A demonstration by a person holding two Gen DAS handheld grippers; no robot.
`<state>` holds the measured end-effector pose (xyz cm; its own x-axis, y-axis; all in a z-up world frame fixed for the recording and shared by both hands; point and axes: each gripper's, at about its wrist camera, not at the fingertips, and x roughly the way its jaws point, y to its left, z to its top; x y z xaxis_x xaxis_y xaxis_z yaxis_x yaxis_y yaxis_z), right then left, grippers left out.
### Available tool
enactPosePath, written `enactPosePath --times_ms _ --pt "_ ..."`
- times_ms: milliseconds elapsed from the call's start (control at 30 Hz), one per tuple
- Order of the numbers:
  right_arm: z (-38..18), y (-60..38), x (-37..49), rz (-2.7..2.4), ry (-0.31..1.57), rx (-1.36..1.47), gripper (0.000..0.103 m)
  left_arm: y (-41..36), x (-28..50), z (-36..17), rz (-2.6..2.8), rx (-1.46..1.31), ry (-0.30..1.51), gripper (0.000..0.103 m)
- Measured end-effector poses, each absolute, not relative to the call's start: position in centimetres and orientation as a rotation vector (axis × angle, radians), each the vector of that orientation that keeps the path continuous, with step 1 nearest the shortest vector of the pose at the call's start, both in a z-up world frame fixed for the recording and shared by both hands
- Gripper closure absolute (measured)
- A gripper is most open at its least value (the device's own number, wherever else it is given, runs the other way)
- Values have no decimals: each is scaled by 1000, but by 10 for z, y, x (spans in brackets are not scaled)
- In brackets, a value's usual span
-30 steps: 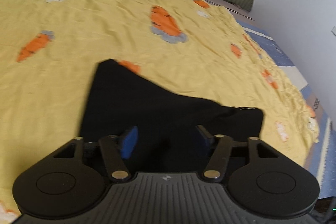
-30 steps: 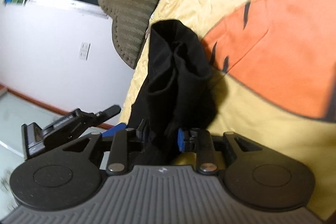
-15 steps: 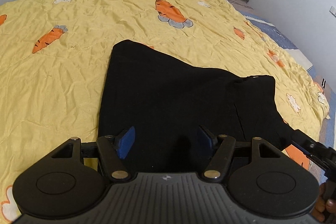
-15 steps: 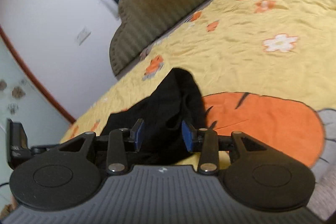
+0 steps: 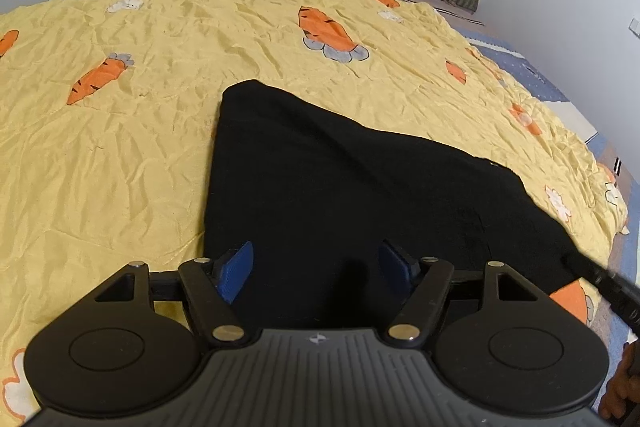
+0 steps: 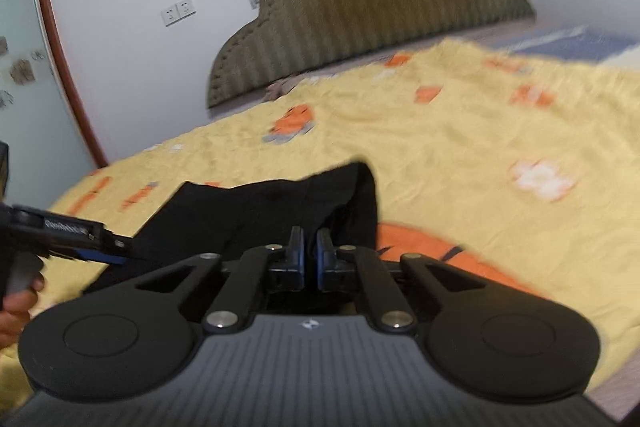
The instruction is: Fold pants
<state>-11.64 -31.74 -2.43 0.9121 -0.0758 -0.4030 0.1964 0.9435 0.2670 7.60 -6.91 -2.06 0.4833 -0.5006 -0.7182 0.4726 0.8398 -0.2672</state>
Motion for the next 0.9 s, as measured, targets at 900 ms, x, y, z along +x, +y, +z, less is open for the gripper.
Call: enactPosePath --times_ms 900 --pt "-30 -342 -6 -131 520 405 86 -52 118 -25 -621 -49 878 29"
